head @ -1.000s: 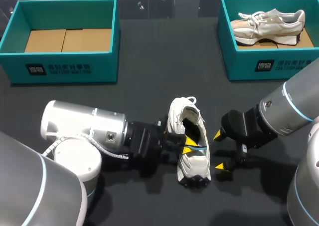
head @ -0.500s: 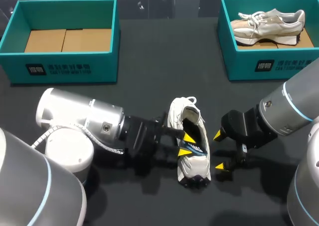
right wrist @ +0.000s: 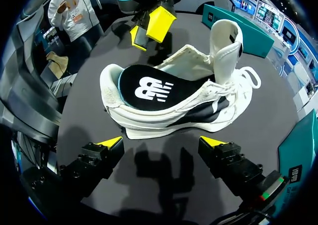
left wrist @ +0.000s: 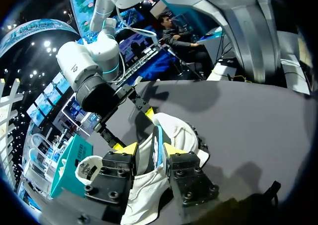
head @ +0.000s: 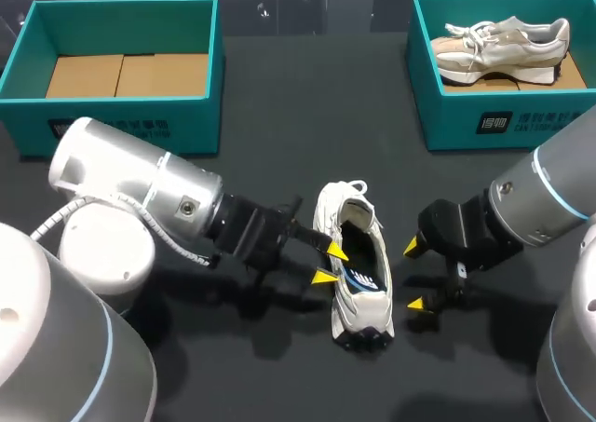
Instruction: Take the shoe out of the shoebox, open the shoe tongue, remove and reinsert the insole, then place the shoe into the shoebox
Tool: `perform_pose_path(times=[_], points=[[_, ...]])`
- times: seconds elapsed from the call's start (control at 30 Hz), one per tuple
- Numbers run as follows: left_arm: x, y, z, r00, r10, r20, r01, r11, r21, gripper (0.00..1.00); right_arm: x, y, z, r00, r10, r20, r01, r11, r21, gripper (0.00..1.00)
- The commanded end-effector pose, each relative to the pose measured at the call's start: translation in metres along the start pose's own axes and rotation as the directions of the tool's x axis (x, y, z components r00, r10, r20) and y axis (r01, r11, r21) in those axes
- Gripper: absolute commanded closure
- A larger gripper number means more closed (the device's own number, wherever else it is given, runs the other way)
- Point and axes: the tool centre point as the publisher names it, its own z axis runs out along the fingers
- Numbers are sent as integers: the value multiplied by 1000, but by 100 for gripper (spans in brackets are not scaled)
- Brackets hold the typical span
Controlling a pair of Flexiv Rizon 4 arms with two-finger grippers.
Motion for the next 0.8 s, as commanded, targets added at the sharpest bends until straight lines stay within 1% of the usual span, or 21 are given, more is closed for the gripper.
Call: perform_pose_path(times=[0.03,0.2,0.27,0.33,0.37,0.4,0.43,0.47,0.5,0.8], points=[[1,-3,-21,992,-2,-126,-2,1000,-31,70,-1,-14,-26,1000,3,-6,-3,1000,2,0],[1,-3,-37,982,-13,-189,4,999,-48,69,-7,-30,-46,1000,12,-4,-12,1000,25,0],[1,-3,-43,978,-15,-210,4,999,-50,69,-9,-36,-52,1000,9,-4,-9,1000,18,0],[0,-5,-49,968,3,-249,-17,998,-53,73,-11,-41,-55,1000,3,-14,-3,1000,-4,0],[0,-6,-52,962,10,-275,-24,999,-47,76,-11,-43,-56,1000,13,-18,-13,1000,0,0],[0,-6,-55,954,25,-298,-39,998,-41,85,-11,-43,-56,1000,13,-18,-13,1000,0,0],[-1,-7,-58,943,40,-330,-55,998,-35,100,-11,-43,-56,1000,13,-18,-13,1000,0,0],[0,-7,-64,926,44,-375,-55,998,-20,100,-11,-43,-56,1000,13,-18,-13,1000,0,0],[0,-7,-69,916,51,-398,-57,998,-4,100,-11,-43,-56,1000,13,-18,-13,1000,0,0],[0,-7,-69,916,51,-398,-57,998,-4,100,-11,-43,-56,1000,13,-18,-13,1000,0,0]])
